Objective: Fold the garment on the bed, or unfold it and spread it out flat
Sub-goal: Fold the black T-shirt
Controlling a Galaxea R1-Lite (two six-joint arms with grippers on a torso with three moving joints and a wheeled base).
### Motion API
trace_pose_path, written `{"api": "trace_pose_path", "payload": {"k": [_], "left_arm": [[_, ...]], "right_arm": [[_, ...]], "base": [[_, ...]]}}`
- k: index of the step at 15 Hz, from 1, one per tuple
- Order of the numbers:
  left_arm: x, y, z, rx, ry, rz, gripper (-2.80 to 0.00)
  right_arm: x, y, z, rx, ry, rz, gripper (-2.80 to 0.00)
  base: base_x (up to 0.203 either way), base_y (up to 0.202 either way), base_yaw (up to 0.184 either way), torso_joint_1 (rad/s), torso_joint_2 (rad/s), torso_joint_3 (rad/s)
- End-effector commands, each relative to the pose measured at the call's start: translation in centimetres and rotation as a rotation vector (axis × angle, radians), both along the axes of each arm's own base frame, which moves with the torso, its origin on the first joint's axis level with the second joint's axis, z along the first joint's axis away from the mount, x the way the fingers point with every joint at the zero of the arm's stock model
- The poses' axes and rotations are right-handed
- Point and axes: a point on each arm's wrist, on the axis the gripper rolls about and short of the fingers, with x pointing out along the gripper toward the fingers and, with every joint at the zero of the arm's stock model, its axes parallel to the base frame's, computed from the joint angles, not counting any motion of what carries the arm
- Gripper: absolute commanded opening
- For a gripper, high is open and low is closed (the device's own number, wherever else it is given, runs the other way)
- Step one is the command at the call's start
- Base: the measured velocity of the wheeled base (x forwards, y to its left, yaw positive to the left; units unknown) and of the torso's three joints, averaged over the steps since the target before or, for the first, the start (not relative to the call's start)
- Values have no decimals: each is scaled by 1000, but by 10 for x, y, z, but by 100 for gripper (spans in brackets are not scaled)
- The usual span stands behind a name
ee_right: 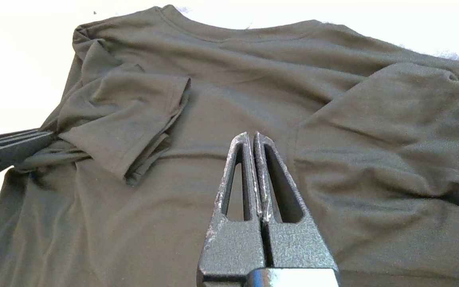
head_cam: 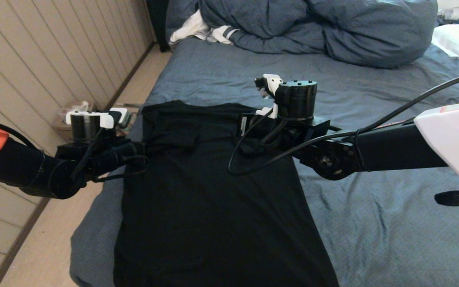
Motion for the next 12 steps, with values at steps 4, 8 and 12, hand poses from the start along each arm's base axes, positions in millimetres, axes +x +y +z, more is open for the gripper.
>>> {"api": "trace_pose_path", "payload": {"k": [4, 8, 12], "left_arm": [[3, 0, -2, 3, 0, -7, -280], [-3, -2, 2, 3, -5, -15, 0], [-18, -8, 8, 4, -10, -38, 0]], "right_arm": [[0, 0, -1, 1, -1, 0, -280], [1, 1, -1, 0, -1, 0, -280], [1, 1, -2, -2, 1, 0, -280]], "base": [[0, 0, 0, 0, 0, 0], [0, 0, 0, 0, 0, 0], [0, 0, 0, 0, 0, 0]]}}
